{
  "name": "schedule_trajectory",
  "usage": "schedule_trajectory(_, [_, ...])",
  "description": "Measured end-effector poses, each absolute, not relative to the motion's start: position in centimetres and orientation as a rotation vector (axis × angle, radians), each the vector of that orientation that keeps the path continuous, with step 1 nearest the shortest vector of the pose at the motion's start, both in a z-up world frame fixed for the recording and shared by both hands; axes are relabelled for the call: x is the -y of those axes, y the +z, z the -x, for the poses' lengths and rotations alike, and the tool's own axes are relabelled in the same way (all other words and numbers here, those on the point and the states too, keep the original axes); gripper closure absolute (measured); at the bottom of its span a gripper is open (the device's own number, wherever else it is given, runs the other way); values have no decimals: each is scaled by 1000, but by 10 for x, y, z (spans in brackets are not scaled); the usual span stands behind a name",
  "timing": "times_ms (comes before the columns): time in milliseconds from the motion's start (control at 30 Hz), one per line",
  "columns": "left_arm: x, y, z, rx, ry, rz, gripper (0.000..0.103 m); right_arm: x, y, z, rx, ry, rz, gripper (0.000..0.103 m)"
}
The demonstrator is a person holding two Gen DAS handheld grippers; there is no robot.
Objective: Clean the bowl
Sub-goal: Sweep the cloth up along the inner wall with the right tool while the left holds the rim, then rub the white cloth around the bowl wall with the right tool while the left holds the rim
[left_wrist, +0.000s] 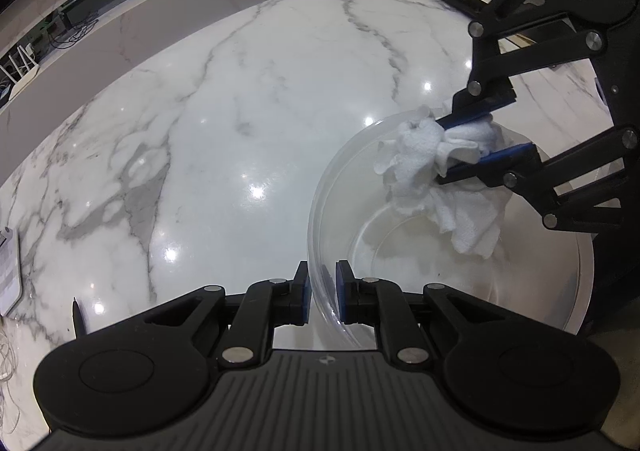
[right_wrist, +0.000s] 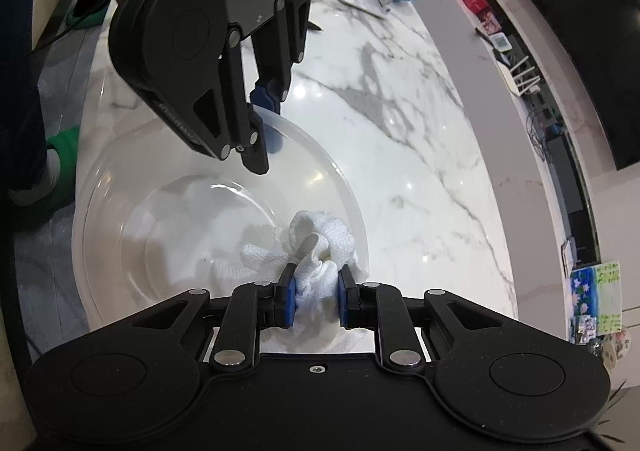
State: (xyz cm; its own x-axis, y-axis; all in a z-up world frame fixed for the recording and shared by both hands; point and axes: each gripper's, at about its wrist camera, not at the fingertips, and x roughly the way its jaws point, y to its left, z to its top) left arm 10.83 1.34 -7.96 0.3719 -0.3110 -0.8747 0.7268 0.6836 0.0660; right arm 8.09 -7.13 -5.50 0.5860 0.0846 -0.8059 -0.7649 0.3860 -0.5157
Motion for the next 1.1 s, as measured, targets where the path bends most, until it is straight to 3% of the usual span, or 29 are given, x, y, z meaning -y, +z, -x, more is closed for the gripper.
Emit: schedule_trajectory(1100, [-12,-82,-110,-972,-698,-502,89,43,-62,-92,-633,789,1045,86])
